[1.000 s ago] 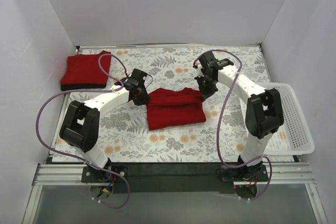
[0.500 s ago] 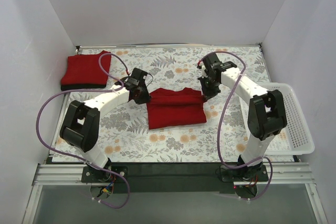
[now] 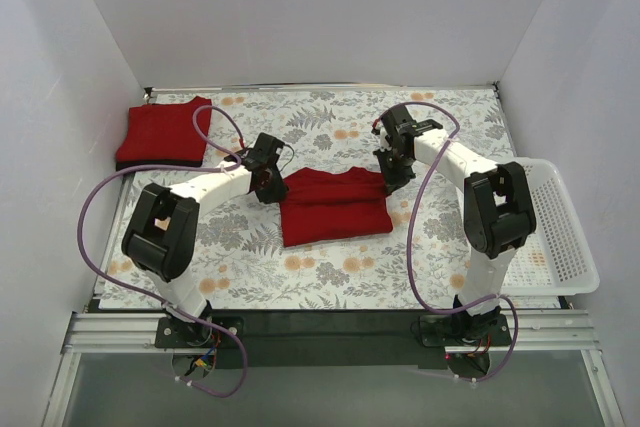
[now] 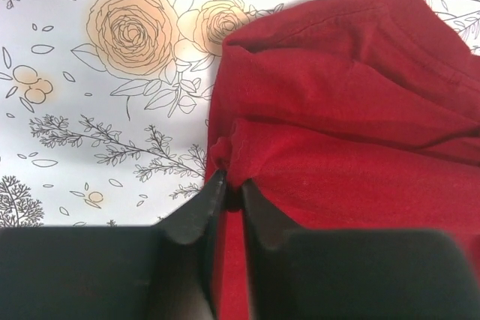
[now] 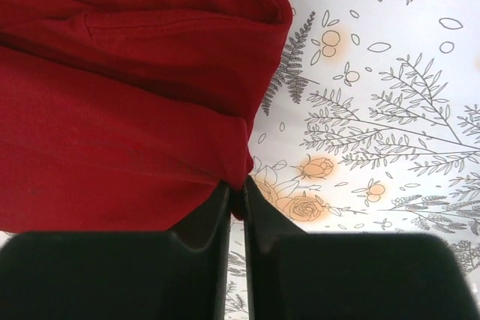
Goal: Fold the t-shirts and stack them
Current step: Fold the tshirt
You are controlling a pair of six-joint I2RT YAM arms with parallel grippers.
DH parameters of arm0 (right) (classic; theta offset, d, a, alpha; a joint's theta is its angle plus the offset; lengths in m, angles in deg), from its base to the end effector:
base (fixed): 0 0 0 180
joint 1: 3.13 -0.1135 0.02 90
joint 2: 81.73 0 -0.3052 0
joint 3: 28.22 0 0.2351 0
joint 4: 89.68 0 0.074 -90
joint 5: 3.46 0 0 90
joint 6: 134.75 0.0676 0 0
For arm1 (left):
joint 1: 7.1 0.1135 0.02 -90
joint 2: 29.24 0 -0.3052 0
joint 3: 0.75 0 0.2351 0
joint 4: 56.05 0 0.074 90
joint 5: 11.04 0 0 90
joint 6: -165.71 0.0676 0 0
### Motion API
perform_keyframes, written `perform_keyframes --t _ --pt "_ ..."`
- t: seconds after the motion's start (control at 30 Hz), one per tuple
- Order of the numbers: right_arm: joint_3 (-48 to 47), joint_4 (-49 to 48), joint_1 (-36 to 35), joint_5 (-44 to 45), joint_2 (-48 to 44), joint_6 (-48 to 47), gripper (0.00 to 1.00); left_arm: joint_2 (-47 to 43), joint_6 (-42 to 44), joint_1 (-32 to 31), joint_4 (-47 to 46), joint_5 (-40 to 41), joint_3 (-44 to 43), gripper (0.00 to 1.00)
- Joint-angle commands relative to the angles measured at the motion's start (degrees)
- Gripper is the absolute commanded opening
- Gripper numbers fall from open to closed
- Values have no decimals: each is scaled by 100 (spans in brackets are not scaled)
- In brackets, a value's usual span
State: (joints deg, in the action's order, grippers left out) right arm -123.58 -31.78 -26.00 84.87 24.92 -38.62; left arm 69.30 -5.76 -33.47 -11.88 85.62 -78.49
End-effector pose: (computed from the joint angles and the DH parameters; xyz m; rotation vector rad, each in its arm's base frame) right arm 0.3570 0.1527 0.2275 -0.4139 2.7615 0.1678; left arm 0.3124 -0.1461 0.2039 -1.3102 2.4342 -0.4012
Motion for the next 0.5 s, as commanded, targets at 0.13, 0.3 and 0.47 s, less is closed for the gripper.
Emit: perform_keyframes --t 0.13,0.3,0.47 --pt "-406 127 143 326 -284 46 36 -396 88 97 357 530 -304 48" --pt "-372 92 29 211 -882 143 41 -1142 114 -25 427 556 -401 76" --pt "129 -303 -322 -473 -1427 204 42 -1610 -18 -386 419 469 -209 76"
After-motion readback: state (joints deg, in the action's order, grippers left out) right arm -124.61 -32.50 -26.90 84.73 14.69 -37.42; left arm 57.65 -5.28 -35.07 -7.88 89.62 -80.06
